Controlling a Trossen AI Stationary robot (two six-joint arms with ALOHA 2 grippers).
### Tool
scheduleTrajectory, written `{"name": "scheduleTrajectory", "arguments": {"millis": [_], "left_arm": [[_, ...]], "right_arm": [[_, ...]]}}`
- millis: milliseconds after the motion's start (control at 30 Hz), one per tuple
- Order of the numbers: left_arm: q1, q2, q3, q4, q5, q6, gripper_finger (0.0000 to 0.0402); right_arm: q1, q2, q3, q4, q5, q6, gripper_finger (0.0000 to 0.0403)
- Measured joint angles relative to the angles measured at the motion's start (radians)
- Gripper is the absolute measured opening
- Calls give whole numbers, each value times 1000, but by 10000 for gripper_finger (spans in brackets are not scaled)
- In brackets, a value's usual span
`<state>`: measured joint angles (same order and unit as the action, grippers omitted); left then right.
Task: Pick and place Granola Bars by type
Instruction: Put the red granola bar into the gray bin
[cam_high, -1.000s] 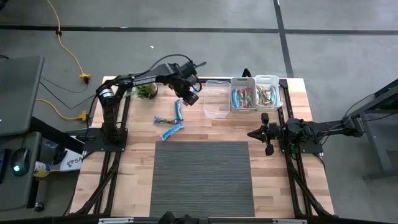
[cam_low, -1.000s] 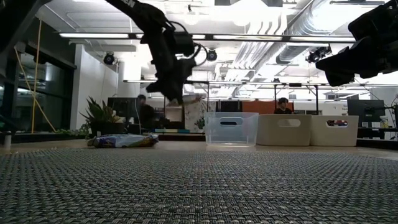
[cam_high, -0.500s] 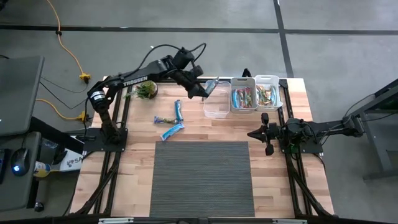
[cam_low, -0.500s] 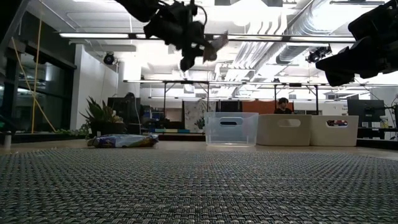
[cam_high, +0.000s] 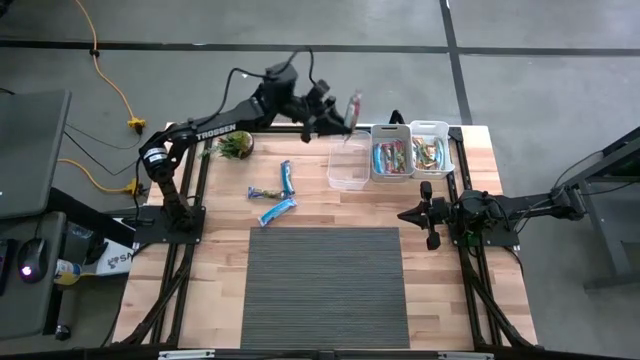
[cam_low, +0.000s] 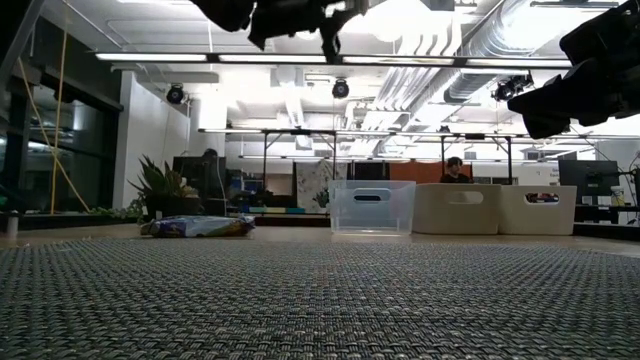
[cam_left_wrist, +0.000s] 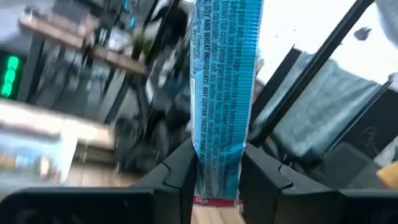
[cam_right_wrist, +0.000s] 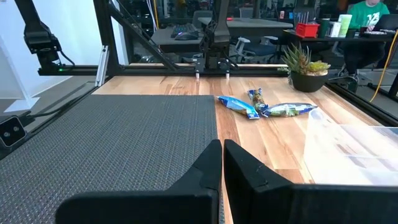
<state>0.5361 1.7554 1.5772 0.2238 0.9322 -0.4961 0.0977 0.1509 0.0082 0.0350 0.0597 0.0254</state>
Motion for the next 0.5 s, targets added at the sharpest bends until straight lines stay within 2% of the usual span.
{"name": "scheduleTrajectory", "arguments": {"millis": [100,200,500], "left_arm": [[0,0,0,154,-26,-76,96],[0,0,7,238,-69,-111,96],[0,1,185,68,-181,-13,96]], "right_arm": [[0,0,0,0,0,0,0],[0,0,0,0,0,0,0],[0,0,0,0,0,0,0]]}}
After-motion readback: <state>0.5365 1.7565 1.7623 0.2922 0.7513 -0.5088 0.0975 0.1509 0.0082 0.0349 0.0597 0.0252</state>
